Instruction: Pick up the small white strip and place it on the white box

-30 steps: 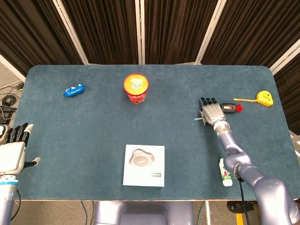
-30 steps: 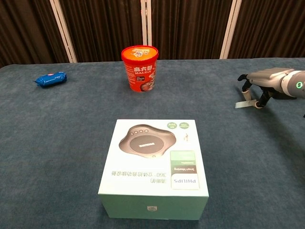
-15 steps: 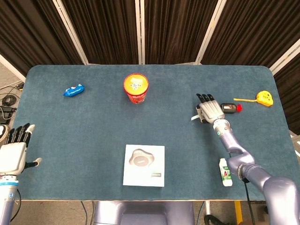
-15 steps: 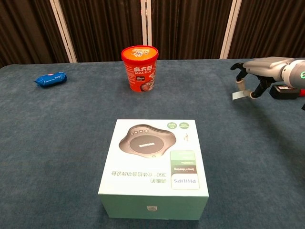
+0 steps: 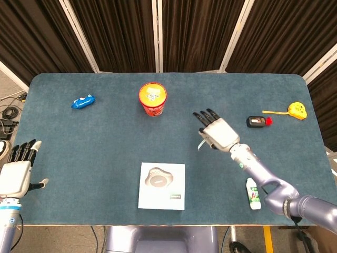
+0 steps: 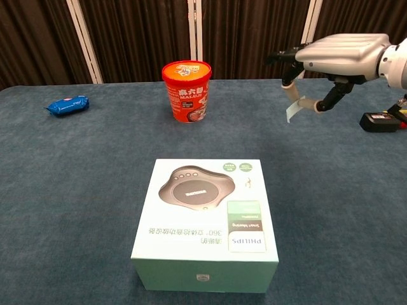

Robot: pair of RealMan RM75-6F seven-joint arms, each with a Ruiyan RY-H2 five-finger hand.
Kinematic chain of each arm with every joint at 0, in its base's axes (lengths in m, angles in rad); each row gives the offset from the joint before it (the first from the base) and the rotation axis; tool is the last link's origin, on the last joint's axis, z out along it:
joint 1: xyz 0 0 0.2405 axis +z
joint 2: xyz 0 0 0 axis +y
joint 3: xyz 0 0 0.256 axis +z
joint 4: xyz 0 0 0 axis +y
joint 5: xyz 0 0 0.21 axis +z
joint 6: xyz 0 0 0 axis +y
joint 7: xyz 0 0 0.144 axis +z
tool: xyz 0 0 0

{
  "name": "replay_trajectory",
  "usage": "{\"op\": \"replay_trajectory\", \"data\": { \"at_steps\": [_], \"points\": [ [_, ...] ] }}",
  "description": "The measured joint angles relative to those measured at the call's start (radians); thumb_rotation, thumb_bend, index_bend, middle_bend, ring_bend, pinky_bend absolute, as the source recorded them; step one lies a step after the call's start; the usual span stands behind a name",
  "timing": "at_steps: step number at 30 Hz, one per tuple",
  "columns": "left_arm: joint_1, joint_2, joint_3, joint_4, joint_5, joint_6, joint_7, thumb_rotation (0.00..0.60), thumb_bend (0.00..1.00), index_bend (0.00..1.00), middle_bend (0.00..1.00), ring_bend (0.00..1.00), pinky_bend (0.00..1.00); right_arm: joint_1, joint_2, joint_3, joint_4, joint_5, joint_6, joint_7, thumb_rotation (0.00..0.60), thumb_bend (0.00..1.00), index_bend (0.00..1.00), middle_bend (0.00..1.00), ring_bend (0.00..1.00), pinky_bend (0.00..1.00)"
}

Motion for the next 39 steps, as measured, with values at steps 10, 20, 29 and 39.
{"op": "replay_trajectory", "data": {
  "at_steps": [10,20,29,39],
  "points": [
    [-0.004,0.006,-0.005,0.006,-0.015,-0.009,-0.015,0.600,0.00,0.00,0.00,0.00,0.00,0.028,0.041,-0.036,-0.130,-0.200,0.071,-0.293,0.600,0.44,0.66,0.04,0.00,0.00],
    [-0.011,0.002,-0.006,0.015,-0.033,-0.023,-0.013,0.600,0.00,0.00,0.00,0.00,0.00,0.052,0.022,-0.047,-0.189,-0.179,0.006,-0.400,0.600,0.46,0.66,0.03,0.00,0.00],
    [-0.014,-0.001,-0.006,0.017,-0.042,-0.027,-0.010,0.600,0.00,0.00,0.00,0.00,0.00,0.064,0.016,-0.030,-0.288,-0.026,-0.088,-0.514,0.600,0.46,0.66,0.02,0.00,0.00],
    [-0.018,-0.002,-0.005,0.019,-0.049,-0.034,-0.013,0.600,0.00,0.00,0.00,0.00,0.00,0.095,-0.009,-0.023,-0.329,0.039,-0.133,-0.587,0.600,0.47,0.65,0.00,0.00,0.00]
  ]
}}
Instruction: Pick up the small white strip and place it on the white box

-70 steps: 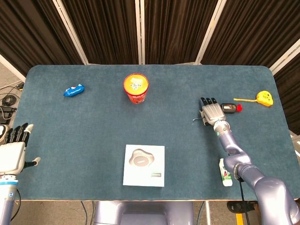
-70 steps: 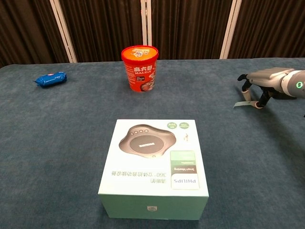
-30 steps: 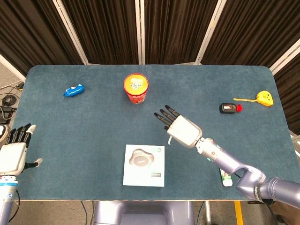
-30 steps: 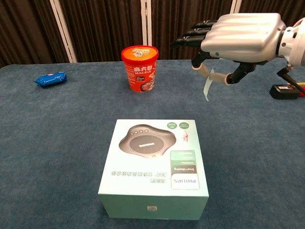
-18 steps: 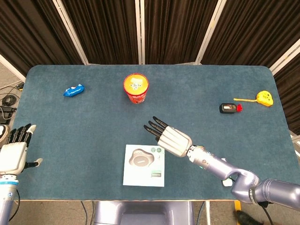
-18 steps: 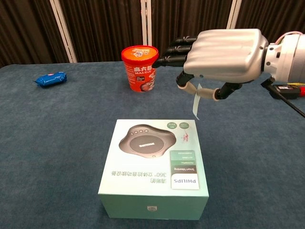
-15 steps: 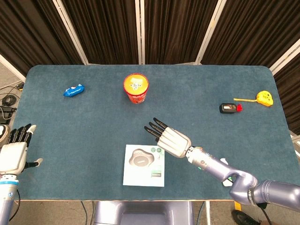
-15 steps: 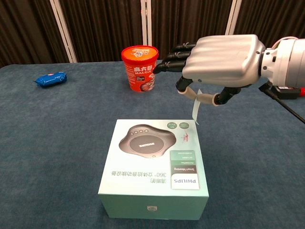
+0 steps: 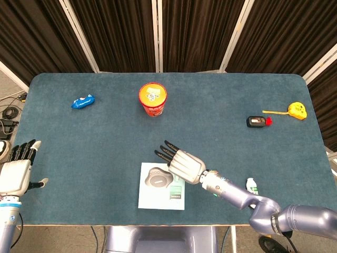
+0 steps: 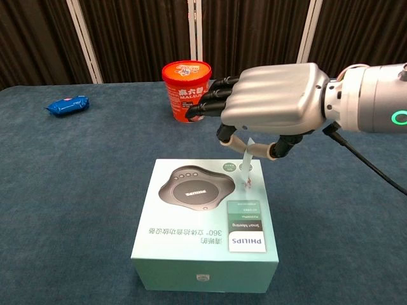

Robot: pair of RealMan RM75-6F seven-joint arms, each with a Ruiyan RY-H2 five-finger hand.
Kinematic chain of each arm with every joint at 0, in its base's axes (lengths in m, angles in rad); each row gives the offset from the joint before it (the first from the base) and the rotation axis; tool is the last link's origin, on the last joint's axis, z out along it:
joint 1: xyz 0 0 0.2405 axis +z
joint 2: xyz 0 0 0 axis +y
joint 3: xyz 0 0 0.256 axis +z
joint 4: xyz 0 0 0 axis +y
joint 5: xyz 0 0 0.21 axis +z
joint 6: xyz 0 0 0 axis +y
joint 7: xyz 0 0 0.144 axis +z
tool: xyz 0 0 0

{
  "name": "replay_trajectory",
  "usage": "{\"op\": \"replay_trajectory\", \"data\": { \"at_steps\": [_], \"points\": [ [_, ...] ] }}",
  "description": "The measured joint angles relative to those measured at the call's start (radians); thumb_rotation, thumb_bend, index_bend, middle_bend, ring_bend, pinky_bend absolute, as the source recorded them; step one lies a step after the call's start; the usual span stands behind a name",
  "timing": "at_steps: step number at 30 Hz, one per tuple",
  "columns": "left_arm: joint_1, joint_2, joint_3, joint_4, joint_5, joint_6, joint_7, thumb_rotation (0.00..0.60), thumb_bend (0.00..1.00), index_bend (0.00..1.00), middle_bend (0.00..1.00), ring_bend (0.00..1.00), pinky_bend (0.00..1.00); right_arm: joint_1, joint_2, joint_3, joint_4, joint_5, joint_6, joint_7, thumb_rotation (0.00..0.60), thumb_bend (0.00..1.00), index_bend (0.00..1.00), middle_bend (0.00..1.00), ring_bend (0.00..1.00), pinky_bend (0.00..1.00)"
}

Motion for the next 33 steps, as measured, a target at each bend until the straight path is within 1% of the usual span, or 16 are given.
{"op": "replay_trajectory", "data": {
  "at_steps": [4,5,7,9,11,12,15,24,28,30,31,32,33],
  "points": [
    [-0.001,0.000,0.001,0.000,-0.001,-0.002,0.001,0.600,0.00,0.00,0.00,0.00,0.00,0.013,-0.016,0.004,-0.012,0.033,-0.012,-0.019,0.600,0.47,0.65,0.00,0.00,0.00],
    [-0.001,0.000,0.001,-0.001,-0.001,-0.002,0.000,0.600,0.00,0.00,0.00,0.00,0.00,0.019,-0.022,0.006,-0.013,0.045,-0.017,-0.028,0.600,0.46,0.62,0.00,0.00,0.00],
    [-0.002,0.002,0.001,-0.002,0.000,-0.002,-0.004,0.600,0.00,0.00,0.00,0.00,0.00,0.029,-0.033,0.009,-0.015,0.064,-0.024,-0.047,0.600,0.41,0.54,0.00,0.00,0.00],
    [-0.002,0.005,0.001,-0.003,0.001,-0.001,-0.007,0.600,0.00,0.00,0.00,0.00,0.00,0.038,-0.040,0.011,-0.019,0.089,-0.027,-0.065,0.600,0.28,0.40,0.00,0.00,0.00],
    [-0.001,0.006,0.001,-0.004,0.002,-0.001,-0.010,0.600,0.00,0.00,0.00,0.00,0.00,0.045,-0.044,0.013,-0.025,0.111,-0.023,-0.088,0.600,0.23,0.32,0.00,0.00,0.00],
    [-0.001,0.007,0.001,-0.004,0.002,-0.001,-0.012,0.600,0.00,0.00,0.00,0.00,0.00,0.047,-0.045,0.014,-0.029,0.119,-0.019,-0.096,0.600,0.22,0.30,0.00,0.00,0.00],
    [-0.002,0.009,0.002,-0.005,0.002,-0.004,-0.015,0.600,0.00,0.00,0.00,0.00,0.00,0.052,-0.045,0.015,-0.042,0.134,0.002,-0.119,0.600,0.19,0.28,0.00,0.00,0.00],
    [-0.002,0.012,0.006,-0.010,0.006,-0.002,-0.017,0.600,0.00,0.00,0.00,0.00,0.00,0.052,-0.010,0.006,-0.083,0.126,0.044,-0.124,0.600,0.19,0.28,0.00,0.00,0.00],
    [-0.002,0.012,0.008,-0.011,0.009,-0.003,-0.018,0.600,0.00,0.00,0.00,0.00,0.00,0.038,0.025,0.002,-0.104,0.111,0.076,-0.115,0.600,0.20,0.28,0.00,0.00,0.00],
    [-0.003,0.012,0.009,-0.009,0.011,-0.005,-0.019,0.600,0.00,0.00,0.00,0.00,0.00,0.019,0.061,0.000,-0.117,0.091,0.112,-0.099,0.600,0.20,0.28,0.00,0.00,0.00],
    [-0.005,0.012,0.009,-0.008,0.012,-0.011,-0.021,0.600,0.01,0.00,0.00,0.00,0.00,0.008,0.079,-0.002,-0.120,0.079,0.131,-0.087,0.600,0.19,0.28,0.00,0.00,0.00],
    [-0.008,0.012,0.010,-0.008,0.013,-0.017,-0.024,0.600,0.04,0.00,0.00,0.00,0.00,-0.009,0.102,-0.004,-0.121,0.061,0.157,-0.064,0.600,0.19,0.27,0.00,0.00,0.00],
    [-0.011,0.013,0.010,-0.007,0.015,-0.024,-0.027,0.600,0.09,0.00,0.00,0.00,0.00,-0.022,0.116,-0.006,-0.119,0.047,0.178,-0.042,0.600,0.19,0.24,0.00,0.00,0.00]
  ]
}}
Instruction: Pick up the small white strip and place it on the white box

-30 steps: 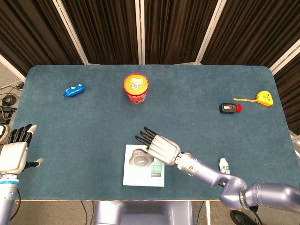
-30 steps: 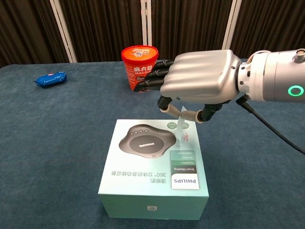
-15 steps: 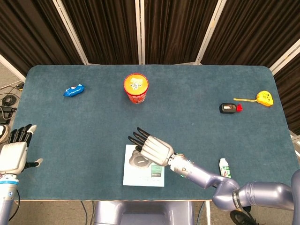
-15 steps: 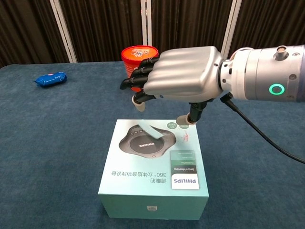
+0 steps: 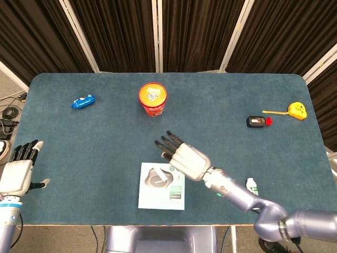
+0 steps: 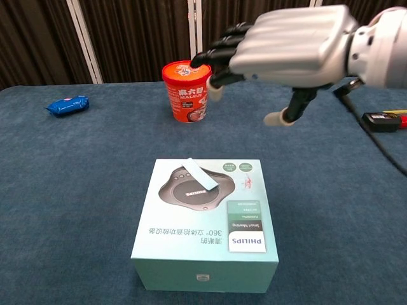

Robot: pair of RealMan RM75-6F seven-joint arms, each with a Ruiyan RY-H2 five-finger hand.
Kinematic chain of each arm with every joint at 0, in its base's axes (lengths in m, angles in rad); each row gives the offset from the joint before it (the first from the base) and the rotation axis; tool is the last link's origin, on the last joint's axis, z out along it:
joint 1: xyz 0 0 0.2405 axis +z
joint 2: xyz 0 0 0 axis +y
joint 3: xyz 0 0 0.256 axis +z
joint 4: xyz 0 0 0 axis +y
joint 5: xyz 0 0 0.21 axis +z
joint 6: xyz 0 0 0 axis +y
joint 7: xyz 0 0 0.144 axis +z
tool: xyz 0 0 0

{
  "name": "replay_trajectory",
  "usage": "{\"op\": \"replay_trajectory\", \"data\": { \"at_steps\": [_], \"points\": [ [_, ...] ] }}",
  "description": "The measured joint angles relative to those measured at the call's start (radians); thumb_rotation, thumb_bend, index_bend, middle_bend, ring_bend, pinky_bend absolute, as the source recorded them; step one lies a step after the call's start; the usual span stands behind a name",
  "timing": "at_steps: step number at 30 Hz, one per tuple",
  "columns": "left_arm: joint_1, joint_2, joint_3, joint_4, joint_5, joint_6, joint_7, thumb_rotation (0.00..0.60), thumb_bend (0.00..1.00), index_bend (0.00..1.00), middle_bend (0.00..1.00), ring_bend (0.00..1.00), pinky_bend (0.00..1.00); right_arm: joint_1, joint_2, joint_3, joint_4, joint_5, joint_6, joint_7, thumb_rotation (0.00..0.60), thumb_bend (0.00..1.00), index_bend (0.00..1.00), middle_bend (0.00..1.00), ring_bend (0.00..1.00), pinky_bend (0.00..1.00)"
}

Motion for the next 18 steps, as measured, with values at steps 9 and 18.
{"op": "replay_trajectory", "data": {
  "at_steps": [9,18],
  "points": [
    [-0.095,0.009,-0.026,0.034,0.073,-0.103,-0.055,0.600,0.56,0.00,0.00,0.00,0.00,-0.173,0.105,-0.041,0.158,-0.106,0.221,0.367,0.600,0.14,0.03,0.00,0.00,0.00],
    [-0.271,0.024,-0.035,0.095,0.286,-0.292,-0.279,0.600,0.80,0.21,0.00,0.00,0.00,-0.405,0.120,-0.105,0.450,-0.120,0.393,0.800,0.600,0.00,0.00,0.00,0.00,0.00]
  ]
}}
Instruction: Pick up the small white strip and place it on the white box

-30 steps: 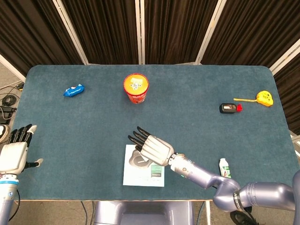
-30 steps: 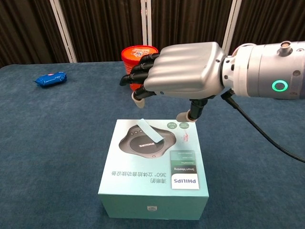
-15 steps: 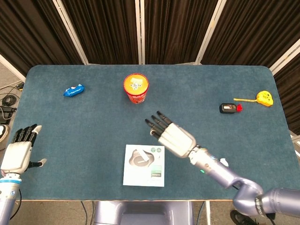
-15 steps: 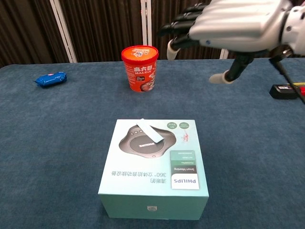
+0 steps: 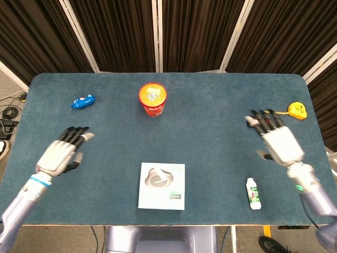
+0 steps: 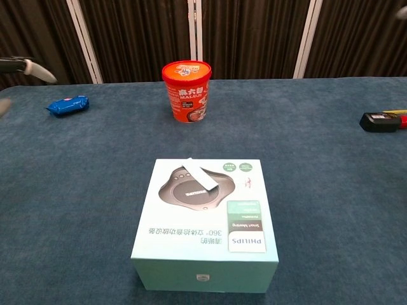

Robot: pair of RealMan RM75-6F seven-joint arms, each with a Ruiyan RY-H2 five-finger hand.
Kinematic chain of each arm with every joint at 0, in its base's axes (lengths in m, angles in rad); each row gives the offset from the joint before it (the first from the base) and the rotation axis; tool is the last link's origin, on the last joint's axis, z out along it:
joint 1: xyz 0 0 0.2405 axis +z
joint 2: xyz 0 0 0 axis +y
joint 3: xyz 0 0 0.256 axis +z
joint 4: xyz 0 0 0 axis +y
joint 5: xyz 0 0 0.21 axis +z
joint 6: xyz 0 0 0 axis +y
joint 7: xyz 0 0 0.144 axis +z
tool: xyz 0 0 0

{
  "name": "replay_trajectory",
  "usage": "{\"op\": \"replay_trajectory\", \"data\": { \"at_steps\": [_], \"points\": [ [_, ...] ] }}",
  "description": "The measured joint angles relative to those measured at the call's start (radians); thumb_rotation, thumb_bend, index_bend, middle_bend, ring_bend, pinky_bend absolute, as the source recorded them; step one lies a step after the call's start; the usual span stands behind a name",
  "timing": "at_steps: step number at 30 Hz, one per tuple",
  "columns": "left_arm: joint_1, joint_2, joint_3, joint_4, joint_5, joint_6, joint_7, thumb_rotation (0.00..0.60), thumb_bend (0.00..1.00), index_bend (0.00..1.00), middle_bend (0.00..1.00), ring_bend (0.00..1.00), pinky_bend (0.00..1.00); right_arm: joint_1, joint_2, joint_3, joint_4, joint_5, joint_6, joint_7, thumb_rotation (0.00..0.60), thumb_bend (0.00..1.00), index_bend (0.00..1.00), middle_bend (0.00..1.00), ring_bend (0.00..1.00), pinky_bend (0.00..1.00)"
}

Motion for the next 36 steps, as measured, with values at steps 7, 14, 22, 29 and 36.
{"op": "replay_trajectory", "data": {
  "at_steps": [7,14,22,29,36],
  "points": [
    [-0.151,-0.036,-0.014,-0.036,0.041,-0.149,0.017,0.600,0.86,0.29,0.00,0.00,0.00,-0.116,0.010,-0.026,-0.076,0.077,0.041,0.041,0.600,0.00,0.00,0.00,0.00,0.00],
    [-0.278,-0.101,-0.054,-0.106,-0.056,-0.299,0.086,0.600,0.90,0.34,0.00,0.00,0.00,-0.210,0.027,-0.017,-0.218,0.159,0.088,-0.036,0.600,0.00,0.00,0.00,0.00,0.00],
    [-0.375,-0.164,-0.065,-0.144,-0.190,-0.390,0.223,0.600,0.91,0.33,0.00,0.00,0.00,-0.236,0.037,0.016,-0.216,0.187,0.089,-0.044,0.600,0.00,0.00,0.00,0.00,0.00],
    [-0.445,-0.255,-0.050,-0.124,-0.323,-0.390,0.351,0.600,0.92,0.34,0.00,0.00,0.00,-0.244,0.028,0.032,-0.200,0.183,0.071,-0.043,0.600,0.00,0.00,0.00,0.00,0.00],
    [-0.469,-0.292,-0.008,-0.114,-0.371,-0.339,0.421,0.600,0.92,0.34,0.00,0.00,0.00,-0.249,0.021,0.038,-0.195,0.169,0.054,-0.048,0.600,0.00,0.00,0.00,0.00,0.00]
  ]
}}
